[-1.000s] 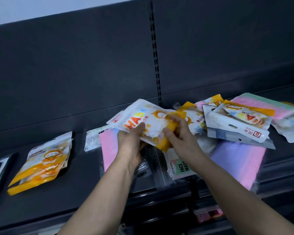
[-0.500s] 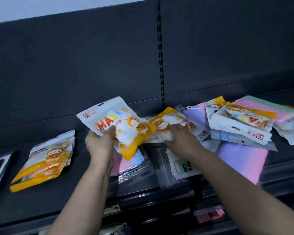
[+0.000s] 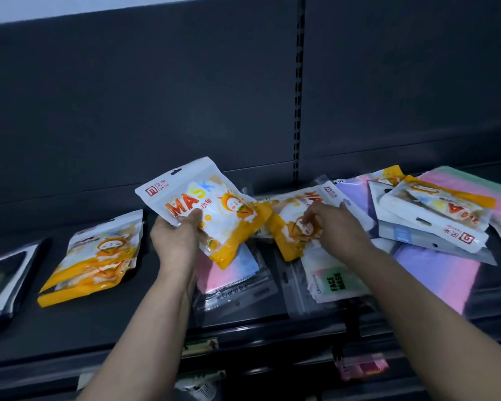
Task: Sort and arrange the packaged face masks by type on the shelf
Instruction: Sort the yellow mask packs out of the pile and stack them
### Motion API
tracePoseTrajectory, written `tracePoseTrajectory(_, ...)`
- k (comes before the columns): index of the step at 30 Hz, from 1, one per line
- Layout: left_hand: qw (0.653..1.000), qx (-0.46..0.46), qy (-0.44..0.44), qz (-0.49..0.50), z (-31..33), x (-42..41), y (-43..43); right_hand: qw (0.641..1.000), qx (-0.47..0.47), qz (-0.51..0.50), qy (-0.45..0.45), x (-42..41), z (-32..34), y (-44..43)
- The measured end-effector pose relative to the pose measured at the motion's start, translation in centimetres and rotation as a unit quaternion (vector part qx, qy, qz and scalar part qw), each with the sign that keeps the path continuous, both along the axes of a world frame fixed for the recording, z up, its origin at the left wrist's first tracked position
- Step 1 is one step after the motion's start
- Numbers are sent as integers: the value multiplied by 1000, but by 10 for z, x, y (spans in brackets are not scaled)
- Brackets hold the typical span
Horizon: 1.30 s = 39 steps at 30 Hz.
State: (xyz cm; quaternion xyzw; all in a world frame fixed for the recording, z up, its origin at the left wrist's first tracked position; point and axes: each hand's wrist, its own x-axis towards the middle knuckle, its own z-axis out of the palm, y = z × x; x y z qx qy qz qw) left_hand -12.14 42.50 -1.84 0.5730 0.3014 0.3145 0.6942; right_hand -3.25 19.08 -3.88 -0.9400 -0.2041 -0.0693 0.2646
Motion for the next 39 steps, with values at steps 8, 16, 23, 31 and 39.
tracePoseTrajectory(8,1000,-13,-18,-13,9,9,-10,998,11,10,54,-1,-22,27)
tracePoseTrajectory(16,1000,-9,9,-19,0,7,-3,991,34,-128,25,-14,-11,9)
tracePoseTrajectory(23,997,-2,36,-63,-2,3,-10,973,40,-169,150,-27,-23,13)
tracePoseTrajectory(31,996,11,61,-71,2,1,-22,953,182,-167,175,-12,-16,-1)
tracePoseTrajectory(39,995,49,90,-8,2,-28,28,901,424,-86,42,-22,17,50)
